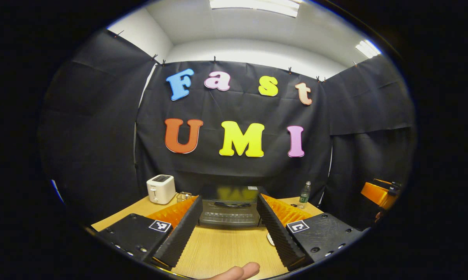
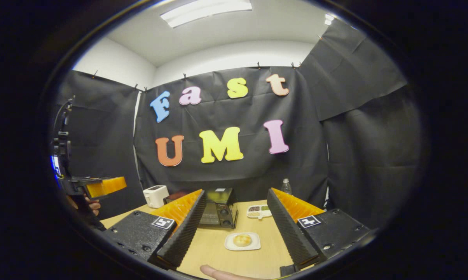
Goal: Open the electric oven with the left hand, put the food in, and close the electric oven.
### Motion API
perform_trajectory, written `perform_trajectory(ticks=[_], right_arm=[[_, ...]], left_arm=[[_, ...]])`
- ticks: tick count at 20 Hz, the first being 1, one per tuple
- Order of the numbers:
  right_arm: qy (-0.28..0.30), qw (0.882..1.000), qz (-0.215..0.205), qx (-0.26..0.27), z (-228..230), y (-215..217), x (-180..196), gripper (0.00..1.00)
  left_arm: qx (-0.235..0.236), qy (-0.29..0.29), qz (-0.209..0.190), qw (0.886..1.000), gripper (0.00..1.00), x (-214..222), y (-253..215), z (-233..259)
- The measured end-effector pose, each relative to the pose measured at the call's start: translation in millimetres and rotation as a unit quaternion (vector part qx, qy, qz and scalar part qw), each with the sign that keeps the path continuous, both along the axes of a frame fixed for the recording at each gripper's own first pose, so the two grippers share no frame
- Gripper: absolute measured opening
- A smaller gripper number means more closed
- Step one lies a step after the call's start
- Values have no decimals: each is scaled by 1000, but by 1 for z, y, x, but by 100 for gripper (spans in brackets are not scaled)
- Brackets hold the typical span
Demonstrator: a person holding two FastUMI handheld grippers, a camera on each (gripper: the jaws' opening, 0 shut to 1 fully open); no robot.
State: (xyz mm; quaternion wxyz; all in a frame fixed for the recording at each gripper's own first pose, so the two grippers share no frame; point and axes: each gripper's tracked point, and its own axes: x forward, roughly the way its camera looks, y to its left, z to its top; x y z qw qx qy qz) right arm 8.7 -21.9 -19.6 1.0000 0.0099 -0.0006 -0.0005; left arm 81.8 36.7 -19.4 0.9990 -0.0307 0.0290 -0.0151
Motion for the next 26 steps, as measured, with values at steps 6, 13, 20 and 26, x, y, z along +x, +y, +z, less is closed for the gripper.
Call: perform_trajectory(ticks=[6, 13, 20, 26], right_arm=[[15, 1000, 0, 6, -17, -13, 10, 96], [24, 999, 10, -19, -39, -18, 26, 96], [43, 999, 14, -19, -66, -37, 41, 96], [50, 999, 5, -12, -79, -55, 44, 96]], left_arm=[[9, 50, -22, 998, 92, 88, -3, -36], [24, 137, -40, 989, 93, 178, -16, -116], [49, 188, -27, 981, 93, 234, -19, -167], [49, 210, -14, 976, 98, 235, -18, -180]])
